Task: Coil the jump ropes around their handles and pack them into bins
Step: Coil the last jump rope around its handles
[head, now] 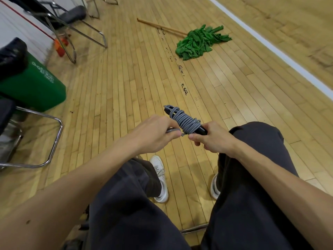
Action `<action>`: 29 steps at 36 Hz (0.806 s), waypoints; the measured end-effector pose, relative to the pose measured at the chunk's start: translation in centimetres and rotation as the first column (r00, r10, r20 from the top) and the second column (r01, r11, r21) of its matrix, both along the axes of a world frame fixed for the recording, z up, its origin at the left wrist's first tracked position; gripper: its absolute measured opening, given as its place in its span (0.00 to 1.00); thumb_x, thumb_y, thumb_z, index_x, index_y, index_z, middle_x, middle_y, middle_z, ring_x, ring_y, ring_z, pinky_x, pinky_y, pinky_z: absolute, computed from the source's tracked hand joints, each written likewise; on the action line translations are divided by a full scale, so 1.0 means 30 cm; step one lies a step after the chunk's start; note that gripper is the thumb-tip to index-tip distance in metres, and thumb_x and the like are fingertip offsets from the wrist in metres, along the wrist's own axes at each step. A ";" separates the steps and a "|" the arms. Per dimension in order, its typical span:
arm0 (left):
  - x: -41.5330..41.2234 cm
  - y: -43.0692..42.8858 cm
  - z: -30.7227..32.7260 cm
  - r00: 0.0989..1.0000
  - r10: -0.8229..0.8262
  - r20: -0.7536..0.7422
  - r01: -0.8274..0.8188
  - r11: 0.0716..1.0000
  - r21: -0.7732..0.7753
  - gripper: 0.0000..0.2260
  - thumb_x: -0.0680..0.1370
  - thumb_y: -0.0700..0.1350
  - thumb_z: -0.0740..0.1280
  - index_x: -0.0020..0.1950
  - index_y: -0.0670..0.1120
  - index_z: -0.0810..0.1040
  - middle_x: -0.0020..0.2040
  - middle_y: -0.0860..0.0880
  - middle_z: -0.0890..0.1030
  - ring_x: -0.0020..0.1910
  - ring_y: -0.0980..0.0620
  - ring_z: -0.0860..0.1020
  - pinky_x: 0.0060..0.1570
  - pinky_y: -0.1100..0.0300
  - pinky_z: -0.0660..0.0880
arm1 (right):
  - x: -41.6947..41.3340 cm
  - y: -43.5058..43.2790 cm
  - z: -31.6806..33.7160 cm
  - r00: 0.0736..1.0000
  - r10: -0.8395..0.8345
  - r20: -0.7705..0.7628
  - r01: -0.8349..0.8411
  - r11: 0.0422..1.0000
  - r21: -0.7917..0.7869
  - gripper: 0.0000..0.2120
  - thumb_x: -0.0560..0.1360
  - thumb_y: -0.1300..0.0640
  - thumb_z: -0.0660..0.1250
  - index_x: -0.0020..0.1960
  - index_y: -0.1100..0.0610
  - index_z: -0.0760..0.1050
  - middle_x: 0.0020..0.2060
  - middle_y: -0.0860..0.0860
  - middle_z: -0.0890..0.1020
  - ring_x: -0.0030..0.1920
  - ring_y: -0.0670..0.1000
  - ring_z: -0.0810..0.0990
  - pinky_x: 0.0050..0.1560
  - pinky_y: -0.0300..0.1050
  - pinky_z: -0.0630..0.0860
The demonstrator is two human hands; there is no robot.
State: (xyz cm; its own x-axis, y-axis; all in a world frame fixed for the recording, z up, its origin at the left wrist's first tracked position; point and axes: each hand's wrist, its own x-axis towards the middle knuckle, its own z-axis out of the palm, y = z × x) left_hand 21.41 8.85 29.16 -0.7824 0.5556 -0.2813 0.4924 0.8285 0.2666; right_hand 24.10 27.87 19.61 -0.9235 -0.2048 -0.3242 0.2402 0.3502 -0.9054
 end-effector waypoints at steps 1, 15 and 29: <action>-0.005 0.000 0.009 1.000 -0.018 0.003 0.018 1.000 -0.024 0.11 0.82 0.53 0.63 0.58 0.51 0.82 0.40 0.55 0.80 0.41 0.55 0.79 0.46 0.51 0.78 | 0.000 0.000 0.000 1.000 0.009 -0.004 -0.009 1.000 0.014 0.09 0.80 0.53 0.68 0.51 0.60 0.79 0.36 0.51 0.80 0.30 0.44 0.74 0.31 0.38 0.73; -0.078 0.079 0.105 0.913 -0.398 -0.086 0.351 0.878 -0.326 0.15 0.74 0.58 0.72 0.49 0.47 0.82 0.37 0.57 0.74 0.45 0.53 0.78 0.44 0.57 0.76 | 0.033 -0.013 0.025 0.922 0.363 0.132 -0.375 0.924 0.073 0.12 0.81 0.51 0.68 0.40 0.55 0.75 0.25 0.42 0.77 0.23 0.40 0.69 0.29 0.35 0.68; -0.055 0.151 0.092 0.903 -0.408 0.139 0.425 0.895 -0.133 0.21 0.62 0.66 0.73 0.30 0.51 0.70 0.27 0.57 0.68 0.27 0.59 0.67 0.37 0.58 0.71 | 0.052 0.038 0.056 0.553 0.810 0.195 -0.788 0.584 -0.195 0.10 0.81 0.56 0.67 0.42 0.58 0.76 0.29 0.42 0.76 0.26 0.44 0.64 0.28 0.39 0.61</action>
